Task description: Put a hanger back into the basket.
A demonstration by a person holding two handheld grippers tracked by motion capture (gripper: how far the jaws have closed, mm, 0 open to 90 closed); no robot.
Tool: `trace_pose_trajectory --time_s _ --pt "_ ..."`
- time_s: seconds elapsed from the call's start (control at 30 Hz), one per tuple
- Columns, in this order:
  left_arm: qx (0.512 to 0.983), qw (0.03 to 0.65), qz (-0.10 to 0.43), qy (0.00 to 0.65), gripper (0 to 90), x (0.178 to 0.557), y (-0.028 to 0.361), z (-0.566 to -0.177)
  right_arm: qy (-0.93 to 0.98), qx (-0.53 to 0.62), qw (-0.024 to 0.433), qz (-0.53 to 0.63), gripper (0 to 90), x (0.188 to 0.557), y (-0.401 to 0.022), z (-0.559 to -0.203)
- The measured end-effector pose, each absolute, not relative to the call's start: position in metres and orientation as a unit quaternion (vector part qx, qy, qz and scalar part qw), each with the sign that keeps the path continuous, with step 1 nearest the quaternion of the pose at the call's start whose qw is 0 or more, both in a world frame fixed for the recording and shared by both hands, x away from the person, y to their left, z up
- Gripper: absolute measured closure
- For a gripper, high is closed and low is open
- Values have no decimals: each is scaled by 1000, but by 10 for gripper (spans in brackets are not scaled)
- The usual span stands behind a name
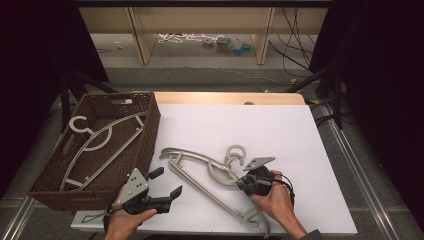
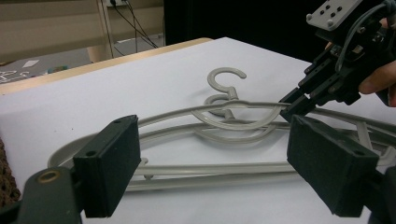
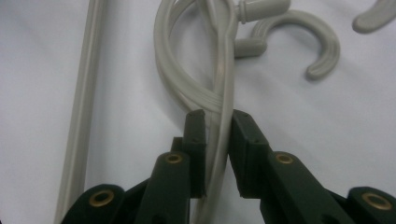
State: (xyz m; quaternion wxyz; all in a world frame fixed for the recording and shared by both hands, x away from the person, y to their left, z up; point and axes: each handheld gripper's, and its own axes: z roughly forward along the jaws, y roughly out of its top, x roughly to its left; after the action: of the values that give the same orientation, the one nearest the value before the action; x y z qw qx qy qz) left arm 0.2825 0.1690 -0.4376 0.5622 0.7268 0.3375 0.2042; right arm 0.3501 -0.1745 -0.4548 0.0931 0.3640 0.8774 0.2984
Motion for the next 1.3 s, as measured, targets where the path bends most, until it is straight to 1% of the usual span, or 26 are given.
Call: trace_pose_trajectory --time_s 0.03,0.07,0.1,0.13,0.17,0.23,0.27,0.4,0.43,0.47,0.5,0.63,0.73,0.8,0.87,0.93,1.07,1.13,1.2,1.23,1.3 --pt "731 560 209 330 173 283 170 -437 877 359 93 306 794 351 -175 -455" --pt "727 562 204 338 173 282 169 -438 874 366 87 308 800 351 -176 -453" --pt "727 562 207 336 173 283 169 -437 875 358 97 312 804 352 -176 -453" --pt "726 562 205 338 173 282 169 -437 869 369 96 316 809 350 -176 -452" --pt "727 562 205 337 174 282 169 -437 866 363 108 327 812 351 -177 -454" --pt "731 560 210 329 174 283 170 -437 862 367 107 333 816 351 -177 -452" --pt "732 560 210 327 174 283 170 -437 863 374 96 327 817 349 -177 -450" --pt "732 559 211 327 174 283 170 -437 855 361 128 349 820 349 -178 -444" --pt "732 559 211 328 174 283 170 -437 856 360 126 349 820 348 -179 -440" --pt "730 559 211 330 174 283 170 -437 852 355 135 360 820 349 -179 -439" --pt "730 560 212 330 174 283 170 -437 857 352 124 355 820 349 -181 -435" --pt "730 558 216 330 174 283 170 -436 863 323 136 363 821 349 -181 -434" --pt "730 559 218 328 174 283 170 -436 878 300 125 351 821 345 -182 -430" --pt "731 558 219 327 176 283 171 -436 879 289 134 355 821 343 -183 -429" --pt "727 562 215 331 178 284 170 -435 887 274 125 350 821 341 -186 -426" --pt "728 561 217 329 180 286 167 -435 884 270 127 361 821 337 -188 -423" --pt "730 567 200 324 180 289 161 -434 888 252 129 362 821 331 -192 -419" --pt "736 560 198 325 180 290 157 -432 892 240 131 361 821 328 -193 -418" --pt "740 554 210 317 186 293 152 -428 893 233 132 361 821 326 -193 -417" --pt "745 552 213 308 190 296 149 -426 896 233 122 359 821 325 -194 -416" --pt "752 547 211 303 197 299 142 -423 898 222 120 361 821 324 -193 -415"
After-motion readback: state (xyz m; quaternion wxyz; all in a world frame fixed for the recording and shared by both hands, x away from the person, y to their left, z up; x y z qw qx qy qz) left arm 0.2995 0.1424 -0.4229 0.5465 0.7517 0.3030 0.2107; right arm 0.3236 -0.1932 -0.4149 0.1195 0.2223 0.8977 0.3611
